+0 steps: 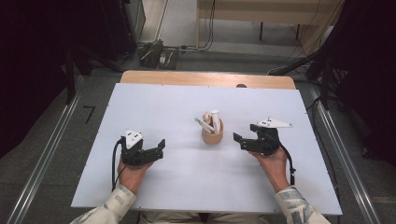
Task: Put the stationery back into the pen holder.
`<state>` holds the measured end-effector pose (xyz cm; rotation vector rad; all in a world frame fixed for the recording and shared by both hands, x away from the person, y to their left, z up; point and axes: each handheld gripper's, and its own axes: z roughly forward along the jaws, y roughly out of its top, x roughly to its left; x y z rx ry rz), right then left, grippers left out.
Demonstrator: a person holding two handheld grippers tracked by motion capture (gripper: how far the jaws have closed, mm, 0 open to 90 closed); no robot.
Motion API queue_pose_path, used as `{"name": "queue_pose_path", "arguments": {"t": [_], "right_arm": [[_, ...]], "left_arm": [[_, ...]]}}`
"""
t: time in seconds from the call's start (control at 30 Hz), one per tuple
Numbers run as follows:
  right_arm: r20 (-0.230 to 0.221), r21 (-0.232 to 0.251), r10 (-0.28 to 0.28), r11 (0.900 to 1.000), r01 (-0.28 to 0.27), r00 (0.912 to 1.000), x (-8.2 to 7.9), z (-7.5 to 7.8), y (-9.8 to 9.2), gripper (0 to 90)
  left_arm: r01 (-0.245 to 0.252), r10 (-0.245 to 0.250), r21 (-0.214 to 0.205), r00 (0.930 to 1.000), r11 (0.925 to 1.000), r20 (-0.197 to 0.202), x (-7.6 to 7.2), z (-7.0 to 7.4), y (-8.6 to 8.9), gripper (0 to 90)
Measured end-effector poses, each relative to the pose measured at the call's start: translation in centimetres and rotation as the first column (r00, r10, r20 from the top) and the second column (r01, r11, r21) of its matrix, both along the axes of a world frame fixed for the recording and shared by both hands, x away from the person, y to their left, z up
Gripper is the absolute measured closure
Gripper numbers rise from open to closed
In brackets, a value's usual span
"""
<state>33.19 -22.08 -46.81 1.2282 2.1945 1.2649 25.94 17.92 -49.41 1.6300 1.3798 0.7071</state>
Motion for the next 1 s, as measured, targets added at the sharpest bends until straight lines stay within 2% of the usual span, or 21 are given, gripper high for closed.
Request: {"name": "queue_pose_path", "arguments": {"t": [0.4,0.5,1.0], "right_arm": [[0.012,-0.012,-0.025,0.9996,0.025,0.9996,-0.5,0.1,-1.4,15.5],[0.012,-0.017,-0.030,0.9994,0.031,0.9995,-0.7,0.1,-1.7,15.5],[0.027,-0.029,-0.048,0.9984,0.049,0.9985,-2.1,0.2,-3.0,15.5]], "left_arm": [[-0.041,0.041,-0.004,0.9992,0.9991,-0.002,-0.5,0.1,1.5,7.5],[-0.055,0.055,-0.009,0.9985,0.9984,0.008,-0.7,0.2,1.8,7.5],[-0.083,0.083,-0.016,0.9965,0.9964,0.008,-2.0,0.4,3.3,7.5]]}}
